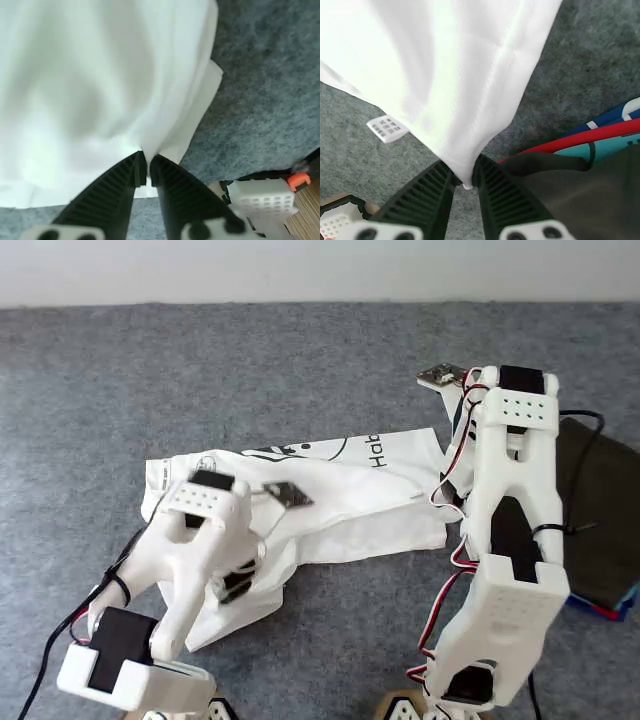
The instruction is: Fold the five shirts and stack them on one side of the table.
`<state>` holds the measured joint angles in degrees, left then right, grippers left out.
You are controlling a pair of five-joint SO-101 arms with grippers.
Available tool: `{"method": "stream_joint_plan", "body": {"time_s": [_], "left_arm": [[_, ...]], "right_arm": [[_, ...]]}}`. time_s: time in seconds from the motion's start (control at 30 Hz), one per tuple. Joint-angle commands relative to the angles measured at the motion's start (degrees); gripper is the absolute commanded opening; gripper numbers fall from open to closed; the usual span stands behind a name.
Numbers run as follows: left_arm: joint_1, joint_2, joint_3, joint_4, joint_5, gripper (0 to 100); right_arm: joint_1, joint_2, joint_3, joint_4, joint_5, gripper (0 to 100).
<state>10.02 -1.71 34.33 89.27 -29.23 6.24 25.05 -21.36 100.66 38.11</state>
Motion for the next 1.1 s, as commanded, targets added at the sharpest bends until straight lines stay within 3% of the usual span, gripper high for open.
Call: {"method": "stream_joint_plan", "body": {"time_s": [0.0,0.13,0.4,0.67,0.97,1.07], "left_arm": [[-3.3,-3.3,-11.9,5.3,0.4,1],[-6.1,-7.1,-23.4,11.1,0.1,1],[-11.3,-15.4,-31.2,10.1,0.4,1],[-20.7,-17.4,-42.0,-5.0,0.1,1],[-20.1,-16.9,-41.7,-20.5,-7.3,1],[-19.8,-16.9,-39.1,-22.2,-9.5,1]], "right_arm": [[1.5,-4.5,-0.6,2.1,0.5,1.0],[1.5,-8.8,-0.6,2.1,0.5,1.0],[1.5,-16.7,-0.7,-2.6,2.1,1.0],[0.1,-17.8,-0.6,-21.9,2.0,1.0],[-2.9,-11.6,-0.4,-50.2,2.5,1.0],[-4.3,-8.0,-0.5,-55.9,2.6,1.0]]}}
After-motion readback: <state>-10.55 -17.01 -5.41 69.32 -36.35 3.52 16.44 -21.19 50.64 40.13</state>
